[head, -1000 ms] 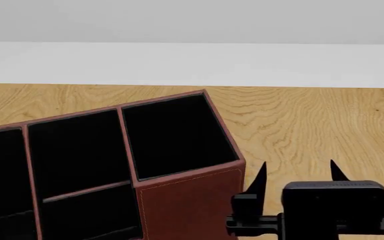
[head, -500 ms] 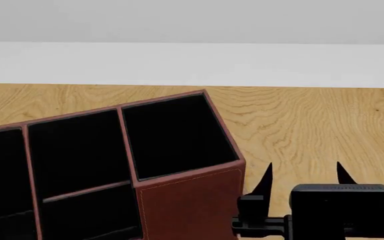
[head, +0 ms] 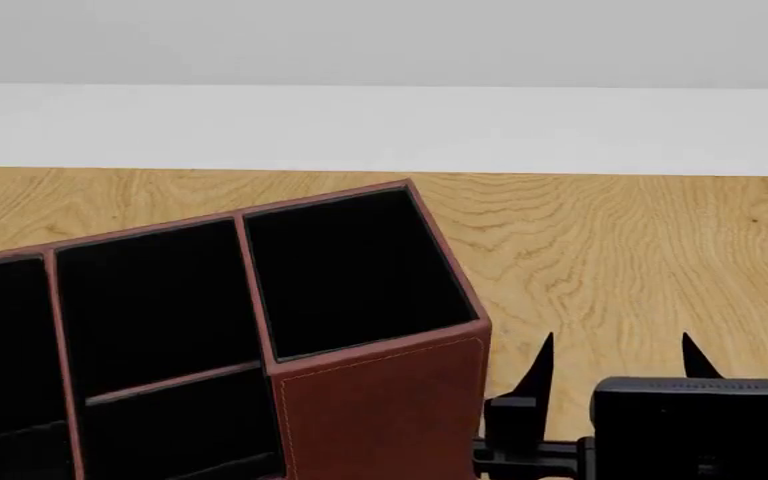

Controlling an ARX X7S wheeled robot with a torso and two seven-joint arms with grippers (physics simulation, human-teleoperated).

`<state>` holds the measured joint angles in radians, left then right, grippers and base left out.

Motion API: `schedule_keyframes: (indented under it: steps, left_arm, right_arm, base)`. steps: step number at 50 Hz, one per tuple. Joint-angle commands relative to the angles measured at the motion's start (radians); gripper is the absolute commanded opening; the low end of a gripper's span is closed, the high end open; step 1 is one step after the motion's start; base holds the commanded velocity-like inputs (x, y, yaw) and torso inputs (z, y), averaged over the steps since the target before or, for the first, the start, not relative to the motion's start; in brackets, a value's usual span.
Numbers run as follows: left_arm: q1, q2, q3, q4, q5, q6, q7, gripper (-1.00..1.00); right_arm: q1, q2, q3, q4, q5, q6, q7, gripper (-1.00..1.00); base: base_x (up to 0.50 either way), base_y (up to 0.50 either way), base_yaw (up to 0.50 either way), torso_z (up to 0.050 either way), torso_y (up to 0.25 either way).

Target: Pick up the book and place it in the front compartment of the caddy.

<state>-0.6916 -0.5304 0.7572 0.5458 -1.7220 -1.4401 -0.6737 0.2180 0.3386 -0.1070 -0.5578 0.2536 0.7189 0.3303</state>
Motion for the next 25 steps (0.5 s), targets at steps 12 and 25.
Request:
schedule_keyframes:
  steps: [12,25]
  left_arm:
    - [-0.031,-0.008,0.082,0.084,0.055,-0.050,0.026,-1.00]
    - [-0.100,-0.042,0.138,0.130,-0.066,-0.033,-0.062,-1.00]
  right_arm:
    - [0.006,-0.011,0.022,-0.016,-0.012,0.012,-0.012,1.00]
    - [0.007,-0.010,0.020,-0.035,-0.006,0.021,-0.005,1.00]
  base:
    - [0.00,0.00,0.00,0.000,0.000]
    - [0.00,0.00,0.00,0.000,0.000]
